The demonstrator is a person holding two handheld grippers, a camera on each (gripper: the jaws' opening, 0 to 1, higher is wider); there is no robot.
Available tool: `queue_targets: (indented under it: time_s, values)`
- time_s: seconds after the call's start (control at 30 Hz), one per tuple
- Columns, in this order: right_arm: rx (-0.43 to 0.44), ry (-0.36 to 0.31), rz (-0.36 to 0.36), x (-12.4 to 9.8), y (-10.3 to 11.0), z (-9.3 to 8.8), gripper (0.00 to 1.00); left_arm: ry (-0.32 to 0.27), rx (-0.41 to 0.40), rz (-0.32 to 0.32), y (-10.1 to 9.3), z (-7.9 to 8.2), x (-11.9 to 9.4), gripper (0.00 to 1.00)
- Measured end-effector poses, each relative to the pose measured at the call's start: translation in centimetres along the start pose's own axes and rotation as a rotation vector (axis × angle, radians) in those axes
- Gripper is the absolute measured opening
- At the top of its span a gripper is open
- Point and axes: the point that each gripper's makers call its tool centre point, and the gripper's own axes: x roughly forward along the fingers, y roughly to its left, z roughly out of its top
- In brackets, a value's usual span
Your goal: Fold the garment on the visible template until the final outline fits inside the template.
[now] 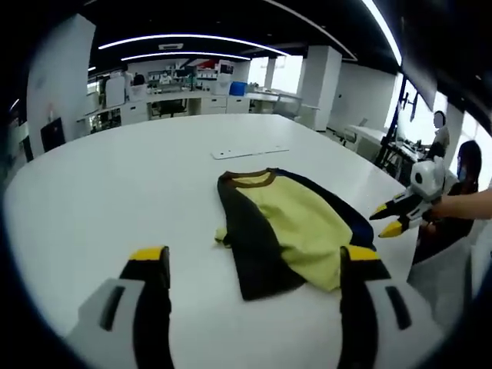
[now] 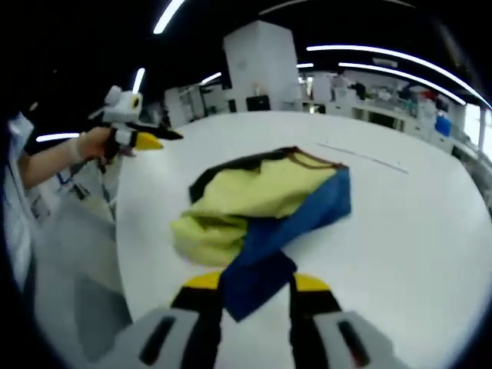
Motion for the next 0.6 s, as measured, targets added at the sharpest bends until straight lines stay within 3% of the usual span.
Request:
queue_targets:
  time_s: [0.17, 0.3, 0.6]
  values:
    - [-0.029, 0.027, 0.005, 0.5, 0.8, -1.3, 0.2, 0.002, -0.007, -0.002, 0.0, -0.3, -0.1, 0.88]
    - [-0.11, 0.062, 0.008, 0.3, 1.5, -2.4, 0.14, 0.006, -0.014, 0.002, 0.1, -0.6, -0.3, 0.88]
    - [-0.213, 0.102, 0.011, 0.5, 1.8, -3.5, 0.11, 0.023, -0.033, -0.004, -0.2, -1.9, -0.2, 0.88]
